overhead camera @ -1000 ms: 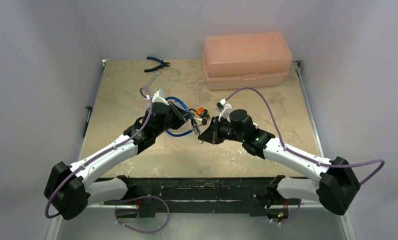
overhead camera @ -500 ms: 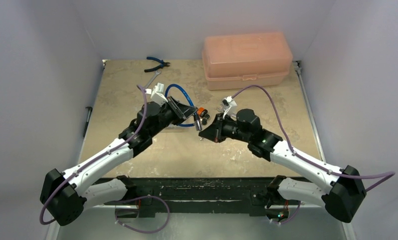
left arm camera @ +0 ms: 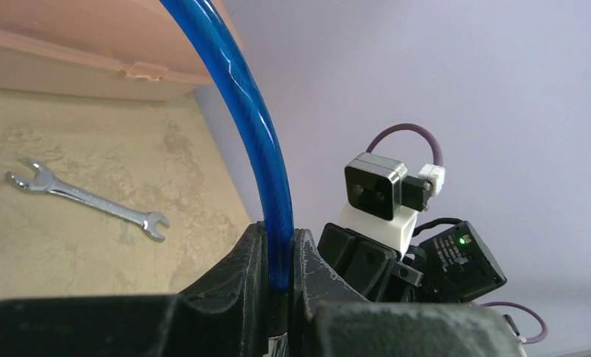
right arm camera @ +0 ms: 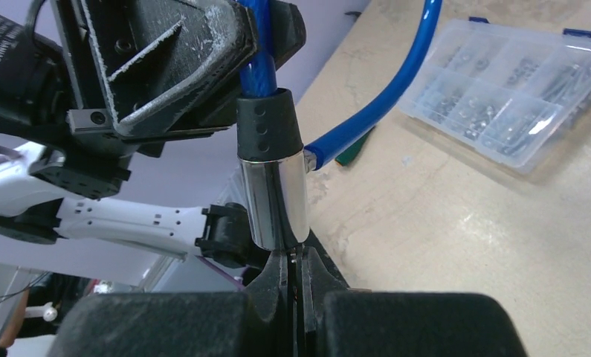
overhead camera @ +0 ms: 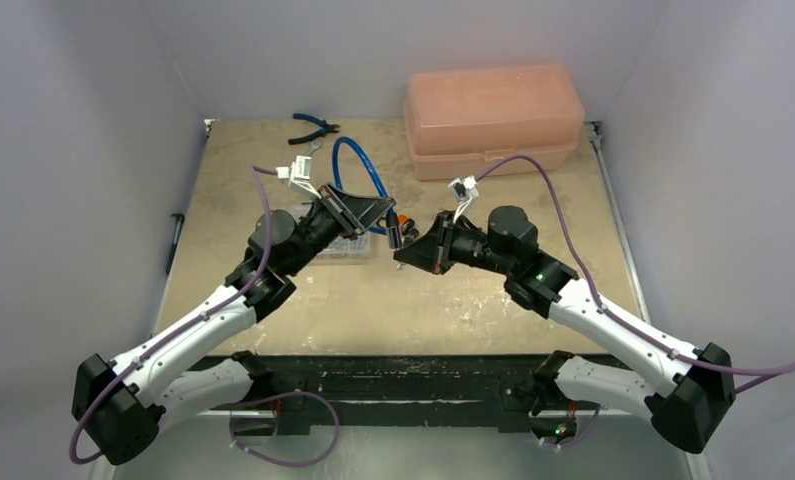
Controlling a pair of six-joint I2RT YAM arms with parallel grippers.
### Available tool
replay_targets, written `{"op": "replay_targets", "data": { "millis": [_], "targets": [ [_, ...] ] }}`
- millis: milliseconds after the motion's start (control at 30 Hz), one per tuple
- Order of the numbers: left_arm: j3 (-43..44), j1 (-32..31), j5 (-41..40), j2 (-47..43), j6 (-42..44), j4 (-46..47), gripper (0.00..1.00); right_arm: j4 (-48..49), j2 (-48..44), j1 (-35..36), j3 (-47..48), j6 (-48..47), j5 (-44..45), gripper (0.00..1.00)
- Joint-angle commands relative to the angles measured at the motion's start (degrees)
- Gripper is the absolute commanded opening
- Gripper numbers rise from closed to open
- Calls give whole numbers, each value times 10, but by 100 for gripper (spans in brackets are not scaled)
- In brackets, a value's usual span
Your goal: Unlock with the key
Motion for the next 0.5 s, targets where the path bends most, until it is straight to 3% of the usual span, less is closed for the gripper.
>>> {"op": "replay_targets", "data": {
  "millis": [0, 267, 467],
  "targets": [
    [-19, -26, 111, -18, -4, 51, 0, 115, -12, -26, 43, 11, 4, 0],
    [-46, -26, 152, -28, -22, 139, 0, 279, -24, -99, -32, 92, -133, 0],
    [-56, -26, 177, -27, -29, 187, 0, 398, -9, -103, -52, 139, -213, 0]
  ]
}}
